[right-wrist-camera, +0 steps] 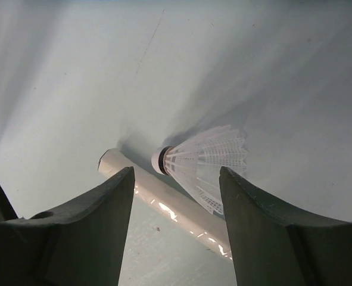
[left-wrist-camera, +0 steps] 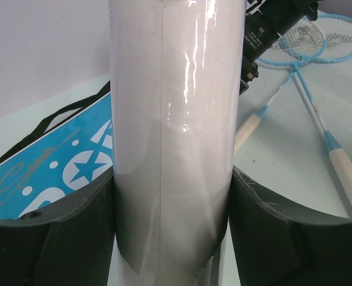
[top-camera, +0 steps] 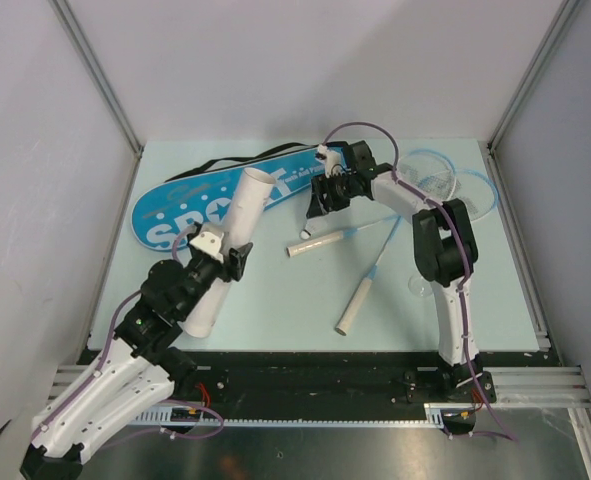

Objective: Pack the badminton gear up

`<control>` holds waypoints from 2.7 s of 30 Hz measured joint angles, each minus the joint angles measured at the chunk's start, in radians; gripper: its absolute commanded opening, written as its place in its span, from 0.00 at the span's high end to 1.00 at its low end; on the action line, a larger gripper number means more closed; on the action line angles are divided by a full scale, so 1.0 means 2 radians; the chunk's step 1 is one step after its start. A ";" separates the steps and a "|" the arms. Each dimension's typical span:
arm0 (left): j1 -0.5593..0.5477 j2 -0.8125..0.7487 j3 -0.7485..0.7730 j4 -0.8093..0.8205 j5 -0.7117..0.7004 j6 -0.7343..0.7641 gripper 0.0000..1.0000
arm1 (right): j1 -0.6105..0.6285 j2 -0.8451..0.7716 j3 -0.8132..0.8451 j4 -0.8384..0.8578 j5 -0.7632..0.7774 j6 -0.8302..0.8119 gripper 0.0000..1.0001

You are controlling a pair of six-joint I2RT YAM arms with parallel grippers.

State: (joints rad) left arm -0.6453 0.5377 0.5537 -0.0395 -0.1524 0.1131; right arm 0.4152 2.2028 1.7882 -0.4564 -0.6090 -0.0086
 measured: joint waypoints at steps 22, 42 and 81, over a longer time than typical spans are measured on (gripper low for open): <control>0.000 0.018 0.000 0.000 0.014 -0.002 0.72 | -0.025 0.014 -0.027 0.037 -0.078 0.043 1.00; 0.000 0.088 0.006 -0.004 0.179 -0.004 0.73 | -0.014 -0.544 -0.148 0.132 -0.008 0.093 1.00; 0.000 0.082 0.006 0.000 0.296 -0.005 0.74 | 0.016 -0.522 -0.190 -0.025 -0.132 0.135 1.00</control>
State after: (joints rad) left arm -0.6456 0.7021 0.5667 -0.0402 0.4397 0.1032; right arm 0.4480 1.1584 1.4075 -0.5072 -0.8730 0.2611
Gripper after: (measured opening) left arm 0.681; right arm 0.009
